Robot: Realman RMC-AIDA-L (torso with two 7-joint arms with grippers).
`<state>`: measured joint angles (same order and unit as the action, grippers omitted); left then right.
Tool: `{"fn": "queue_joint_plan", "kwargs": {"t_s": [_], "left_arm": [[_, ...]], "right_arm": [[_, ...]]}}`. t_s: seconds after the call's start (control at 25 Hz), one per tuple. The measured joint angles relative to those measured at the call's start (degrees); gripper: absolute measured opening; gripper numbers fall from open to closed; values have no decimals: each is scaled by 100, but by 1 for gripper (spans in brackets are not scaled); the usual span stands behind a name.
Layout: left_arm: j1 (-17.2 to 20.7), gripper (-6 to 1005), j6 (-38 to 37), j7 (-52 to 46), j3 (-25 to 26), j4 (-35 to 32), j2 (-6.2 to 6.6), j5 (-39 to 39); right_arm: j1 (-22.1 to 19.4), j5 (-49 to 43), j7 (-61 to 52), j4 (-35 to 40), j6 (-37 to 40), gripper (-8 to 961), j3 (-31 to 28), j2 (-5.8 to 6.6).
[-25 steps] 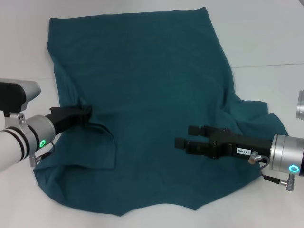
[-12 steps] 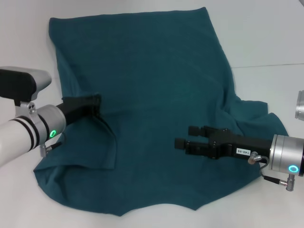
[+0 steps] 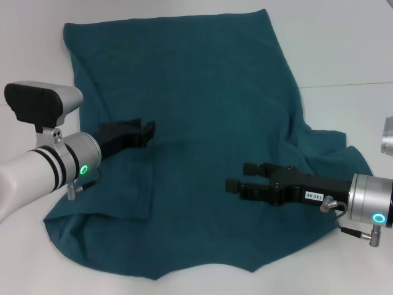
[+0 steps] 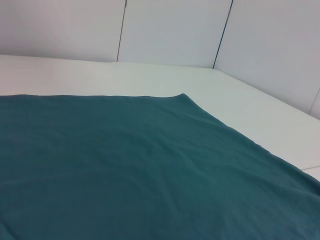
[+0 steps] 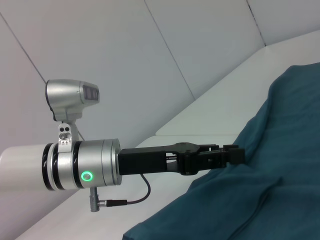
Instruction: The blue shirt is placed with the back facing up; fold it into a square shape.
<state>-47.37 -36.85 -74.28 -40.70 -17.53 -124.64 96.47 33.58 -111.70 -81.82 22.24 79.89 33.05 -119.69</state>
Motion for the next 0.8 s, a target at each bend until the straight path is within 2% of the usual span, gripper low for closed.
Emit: {"fn": "queue_joint_plan", "kwargs": {"t_s": [0.12, 0.36, 0.44, 0.48, 0.68, 0.8], "left_arm": [[-6, 174, -6, 0, 1, 2, 1, 0], [70, 397, -7, -25, 11, -69, 3, 0], [211, 612, -84, -74, 32, -204, 16, 0], [305, 643, -175, -142, 33, -301, 23, 0], [1065, 798, -1456, -549, 70, -1125, 43, -35], [1466, 798, -2364, -626, 86, -1552, 47, -86]], "right_arm": [[1, 0, 1, 0, 0, 915, 0, 0], [7, 0, 8, 8, 0, 915, -17, 0], [4, 0, 8, 23, 0, 914, -46, -1], [1, 11, 4, 32, 1, 914, -54, 0], [-30, 69, -89, 58, 1, 914, -62, 44], [-57, 88, -186, 76, -5, 914, -62, 106]]}}
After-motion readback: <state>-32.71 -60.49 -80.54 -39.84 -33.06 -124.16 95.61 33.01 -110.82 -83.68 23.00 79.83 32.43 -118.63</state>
